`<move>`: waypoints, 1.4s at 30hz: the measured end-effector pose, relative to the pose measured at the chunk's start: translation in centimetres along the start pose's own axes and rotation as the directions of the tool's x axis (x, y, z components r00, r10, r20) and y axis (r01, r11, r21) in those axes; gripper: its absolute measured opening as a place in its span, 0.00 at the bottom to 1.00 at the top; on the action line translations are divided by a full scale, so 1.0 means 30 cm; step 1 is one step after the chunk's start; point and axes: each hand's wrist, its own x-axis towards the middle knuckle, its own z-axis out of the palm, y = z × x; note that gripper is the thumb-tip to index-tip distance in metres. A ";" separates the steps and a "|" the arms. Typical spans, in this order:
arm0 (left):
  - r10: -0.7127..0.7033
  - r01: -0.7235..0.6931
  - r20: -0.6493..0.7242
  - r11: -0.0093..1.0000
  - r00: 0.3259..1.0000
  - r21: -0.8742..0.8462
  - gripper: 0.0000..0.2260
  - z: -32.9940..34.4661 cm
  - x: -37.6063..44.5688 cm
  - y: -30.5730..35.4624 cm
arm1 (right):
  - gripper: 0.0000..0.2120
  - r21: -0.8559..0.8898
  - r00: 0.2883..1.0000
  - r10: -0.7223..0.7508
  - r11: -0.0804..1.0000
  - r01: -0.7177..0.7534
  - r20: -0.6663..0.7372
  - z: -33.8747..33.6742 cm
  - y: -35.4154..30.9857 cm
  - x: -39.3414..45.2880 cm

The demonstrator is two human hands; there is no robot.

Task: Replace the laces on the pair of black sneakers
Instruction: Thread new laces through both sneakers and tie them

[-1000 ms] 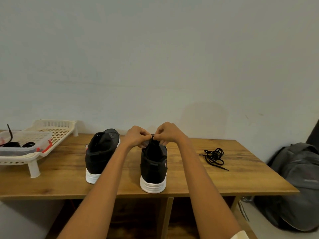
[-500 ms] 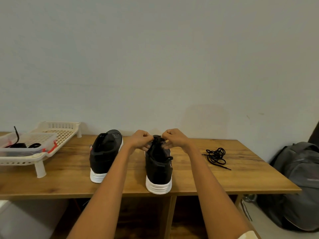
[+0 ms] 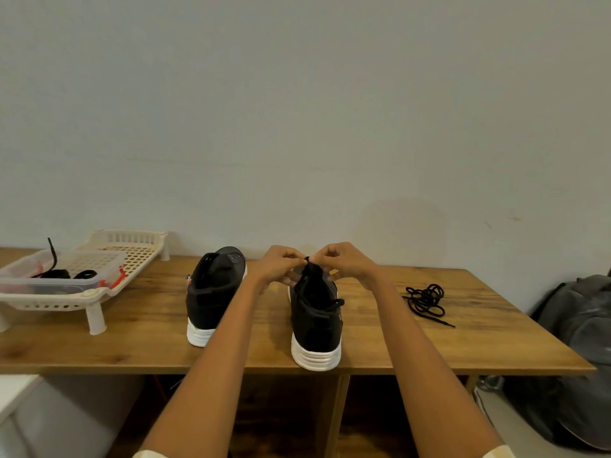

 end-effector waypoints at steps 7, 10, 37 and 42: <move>-0.040 0.037 -0.038 0.997 0.998 -0.071 0.03 0.002 -0.006 0.011 | 0.08 0.157 0.999 0.049 0.987 -0.047 -0.006 0.019 0.032 -0.001; -0.061 0.061 -0.012 0.998 0.998 -0.035 0.04 0.004 -0.003 0.009 | 0.06 0.356 0.989 0.130 0.923 -0.145 0.066 0.030 0.065 -0.002; -0.369 0.017 -0.371 0.728 0.852 -0.685 0.04 -0.065 0.016 0.034 | 0.17 0.923 0.859 0.350 0.230 0.309 -0.374 -0.111 0.029 -0.007; -0.296 0.336 -0.314 0.938 0.902 0.081 0.38 0.002 0.005 0.034 | 0.11 0.691 0.759 0.456 0.723 -0.012 -0.465 -0.078 0.085 0.000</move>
